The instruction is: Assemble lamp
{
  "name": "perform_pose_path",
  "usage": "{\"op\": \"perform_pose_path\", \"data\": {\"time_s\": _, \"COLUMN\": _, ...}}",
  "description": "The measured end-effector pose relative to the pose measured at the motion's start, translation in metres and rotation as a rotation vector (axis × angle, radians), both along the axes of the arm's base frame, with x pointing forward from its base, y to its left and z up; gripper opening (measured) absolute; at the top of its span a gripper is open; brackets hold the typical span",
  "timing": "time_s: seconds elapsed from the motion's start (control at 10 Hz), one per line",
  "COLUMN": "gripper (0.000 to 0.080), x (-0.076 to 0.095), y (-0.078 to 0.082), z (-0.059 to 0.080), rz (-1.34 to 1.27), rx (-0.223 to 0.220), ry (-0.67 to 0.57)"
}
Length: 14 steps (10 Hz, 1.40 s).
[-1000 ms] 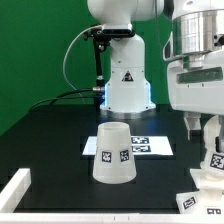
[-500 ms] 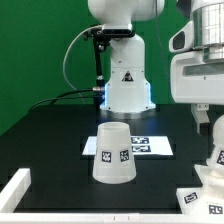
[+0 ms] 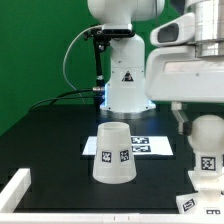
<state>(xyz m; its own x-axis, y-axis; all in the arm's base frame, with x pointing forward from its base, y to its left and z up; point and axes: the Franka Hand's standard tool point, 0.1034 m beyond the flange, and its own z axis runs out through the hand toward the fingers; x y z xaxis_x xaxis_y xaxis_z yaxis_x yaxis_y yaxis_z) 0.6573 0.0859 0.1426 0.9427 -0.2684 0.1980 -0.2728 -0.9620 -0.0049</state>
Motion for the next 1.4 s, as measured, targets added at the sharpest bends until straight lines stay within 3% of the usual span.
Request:
{"op": "perform_pose_path", "data": {"time_s": 0.2, "gripper": 0.0699, "x": -0.003, "y": 0.010, "z": -0.003, "rz": 0.175, "rx": -0.034, "ry": 0.009}}
{"op": "perform_pose_path", "data": {"time_s": 0.5, "gripper": 0.0699, "x": -0.004, "y": 0.003, "z": -0.003, "rz": 0.264, "rx": -0.062, "ry": 0.000}}
{"op": "perform_pose_path", "data": {"time_s": 0.6, "gripper": 0.0699, "x": -0.005, "y": 0.002, "z": -0.004, "rz": 0.253, "rx": -0.054, "ry": 0.006}}
{"op": "perform_pose_path", "data": {"time_s": 0.8, "gripper": 0.0699, "x": -0.013, "y": -0.002, "z": -0.007, "rz": 0.189, "rx": 0.046, "ry": 0.051}}
{"op": "perform_pose_path", "data": {"time_s": 1.4, "gripper": 0.0699, "x": -0.021, "y": 0.001, "z": -0.011, "rz": 0.188, "rx": 0.070, "ry": 0.101}}
